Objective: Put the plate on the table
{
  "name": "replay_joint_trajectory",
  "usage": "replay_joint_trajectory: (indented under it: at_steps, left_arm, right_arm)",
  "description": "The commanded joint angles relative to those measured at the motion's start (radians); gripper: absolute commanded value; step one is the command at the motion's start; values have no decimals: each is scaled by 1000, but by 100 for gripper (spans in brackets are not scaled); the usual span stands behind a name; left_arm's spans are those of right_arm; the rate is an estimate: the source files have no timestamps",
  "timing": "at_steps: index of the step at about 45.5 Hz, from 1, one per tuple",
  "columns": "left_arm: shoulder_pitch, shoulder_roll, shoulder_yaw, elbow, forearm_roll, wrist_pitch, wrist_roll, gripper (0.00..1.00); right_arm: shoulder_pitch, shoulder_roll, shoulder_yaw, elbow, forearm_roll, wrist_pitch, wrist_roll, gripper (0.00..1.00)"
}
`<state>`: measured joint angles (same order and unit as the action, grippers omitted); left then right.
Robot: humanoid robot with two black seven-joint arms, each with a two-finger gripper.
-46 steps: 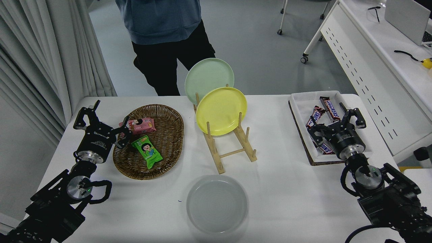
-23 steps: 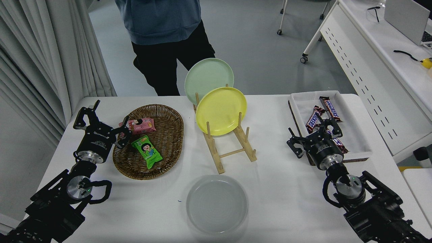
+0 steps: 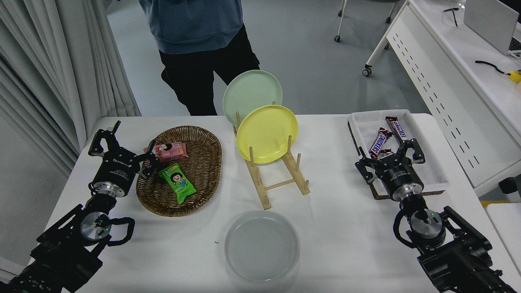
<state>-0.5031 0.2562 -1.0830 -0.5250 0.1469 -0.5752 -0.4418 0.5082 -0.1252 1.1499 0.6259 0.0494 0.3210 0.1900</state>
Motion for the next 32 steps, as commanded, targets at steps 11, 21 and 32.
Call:
replay_joint_trajectory:
  at_steps: [11, 21, 32]
  left_arm:
    - [0, 0, 0, -1, -1, 0, 0, 100]
    - [0, 0, 0, 0, 0, 0, 0, 100]
    - [0, 0, 0, 0, 0, 0, 0, 100]
  right_arm:
    - [3, -16, 4, -2, -2, 4, 3, 100]
    - [9, -16, 2, -2, -2, 4, 2, 100]
    - [7, -17, 1, -2, -2, 6, 2, 100]
